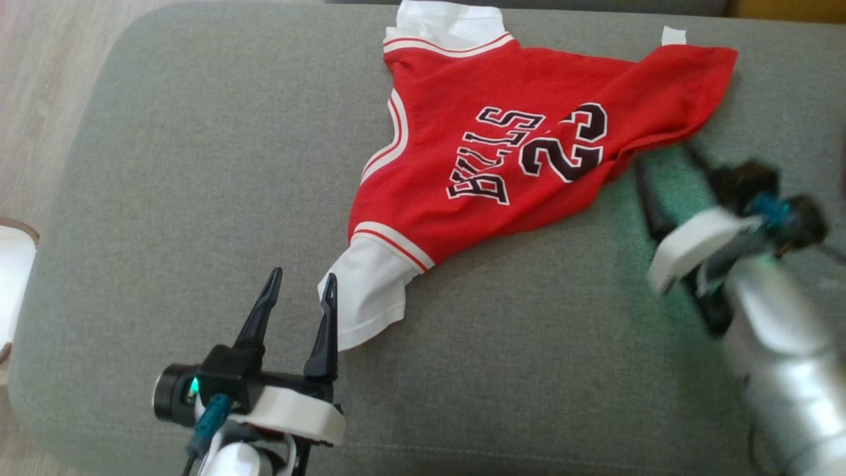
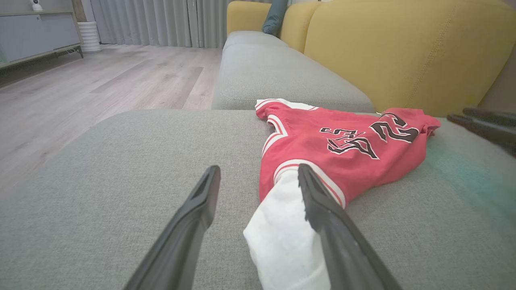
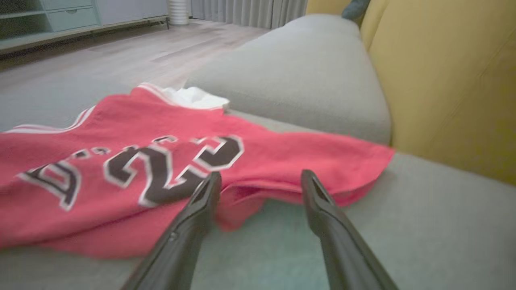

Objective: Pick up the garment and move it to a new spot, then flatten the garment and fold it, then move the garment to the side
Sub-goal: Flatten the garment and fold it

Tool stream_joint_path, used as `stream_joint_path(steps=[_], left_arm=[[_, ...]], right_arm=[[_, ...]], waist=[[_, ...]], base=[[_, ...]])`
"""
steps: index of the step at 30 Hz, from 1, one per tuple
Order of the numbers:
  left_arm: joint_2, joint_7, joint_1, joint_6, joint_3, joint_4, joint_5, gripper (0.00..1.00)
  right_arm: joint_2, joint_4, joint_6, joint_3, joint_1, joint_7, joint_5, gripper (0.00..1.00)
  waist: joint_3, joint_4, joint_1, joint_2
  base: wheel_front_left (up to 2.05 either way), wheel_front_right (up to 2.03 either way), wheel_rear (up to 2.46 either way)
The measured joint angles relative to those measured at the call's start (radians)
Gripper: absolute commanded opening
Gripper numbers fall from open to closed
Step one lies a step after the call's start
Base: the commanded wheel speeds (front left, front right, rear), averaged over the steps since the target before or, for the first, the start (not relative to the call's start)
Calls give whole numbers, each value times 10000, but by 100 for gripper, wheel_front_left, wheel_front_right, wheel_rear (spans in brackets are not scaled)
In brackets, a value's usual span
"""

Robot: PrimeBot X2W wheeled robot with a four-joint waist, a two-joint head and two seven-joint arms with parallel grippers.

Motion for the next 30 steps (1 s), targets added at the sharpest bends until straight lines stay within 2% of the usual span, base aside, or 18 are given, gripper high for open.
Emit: stream_joint_path(steps=[4,8,13,19,21,24,25,30], left_arm=[[0,0,-1,-38,8,-23,0,100],[0,0,-62,-61,-13,-31,13,100],[-2,0,-236,-67,-19,-13,13,100],[-2,0,-236,-40,-10,6,13,100],[-2,0,-241,-35,-8,6,13,100],[-2,0,-264,-31,-8,13,13,100],[-2,0,-283,-31,-6,17,13,100],[-2,0,-349,-31,8,29,13,100]], right_arm=[[217,-941,0,976,1089,284,1114,100],[270,-1484,0,1624,1227,675,1624,100],[245,-1009,0,1722,953,836,1578,100],[291,102,0,1166,259,642,953,98],[360,387,0,1083,121,518,867,73],[608,727,0,1070,12,337,802,7],[686,796,0,1093,12,274,800,0],[853,765,0,1191,17,23,792,0]], waist=[[145,-39,0,0],[356,92,0,0],[506,451,0,0],[674,760,0,0],[704,762,0,0],[715,705,0,0],[710,675,0,0],[656,531,0,0]], base=[[0,0,0],[0,0,0],[0,0,0],[0,0,0],[0,0,0],[0,0,0],[0,0,0],[0,0,0]])
